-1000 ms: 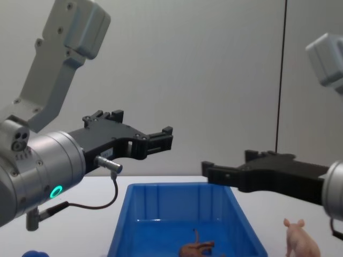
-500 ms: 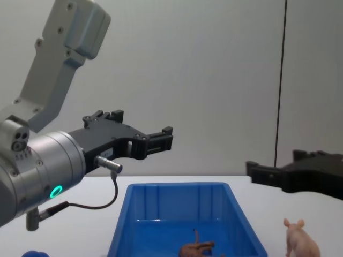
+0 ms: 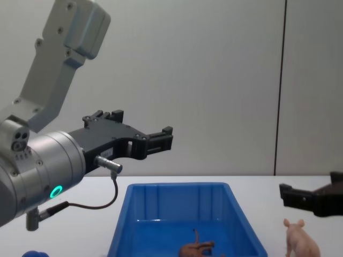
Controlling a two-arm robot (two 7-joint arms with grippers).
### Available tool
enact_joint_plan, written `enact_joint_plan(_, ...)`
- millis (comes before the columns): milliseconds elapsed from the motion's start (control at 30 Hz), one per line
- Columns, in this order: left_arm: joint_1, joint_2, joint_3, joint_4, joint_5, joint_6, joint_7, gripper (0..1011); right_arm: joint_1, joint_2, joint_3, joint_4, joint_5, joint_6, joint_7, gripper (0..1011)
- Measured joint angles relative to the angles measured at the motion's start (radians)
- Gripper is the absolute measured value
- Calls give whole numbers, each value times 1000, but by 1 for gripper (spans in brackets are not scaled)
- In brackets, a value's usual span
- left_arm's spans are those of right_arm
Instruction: Pick up the two dolls from the table and place them into the box.
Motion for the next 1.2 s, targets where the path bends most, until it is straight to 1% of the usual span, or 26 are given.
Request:
enact_joint_plan(233,0,0,0,0,0,0,0,1001,-21,-3,-3,18,-10,-2,-33,1001)
enact_joint_plan(500,0,0,0,0,0,0,0,1001,-25,-12,-8,58,-16,-20,-36,1001)
enact_joint_plan(967,0,0,0,0,0,0,0,1001,2,-45,-18,169,-35,-62,-22,1001)
enact_joint_plan(1067,0,0,0,0,0,0,0,1001,10,-52,-19,193,-36,-72,-20,961)
enact_joint_plan(1100,0,0,0,0,0,0,0,1001,14,-56,-20,204,-37,-78,-19,931)
enact_joint_plan(1133,0,0,0,0,0,0,0,1001,16,-57,-20,211,-37,-81,-19,931)
enact_joint_plan(1200,0,0,0,0,0,0,0,1001,19,-60,-20,221,-37,-85,-18,855)
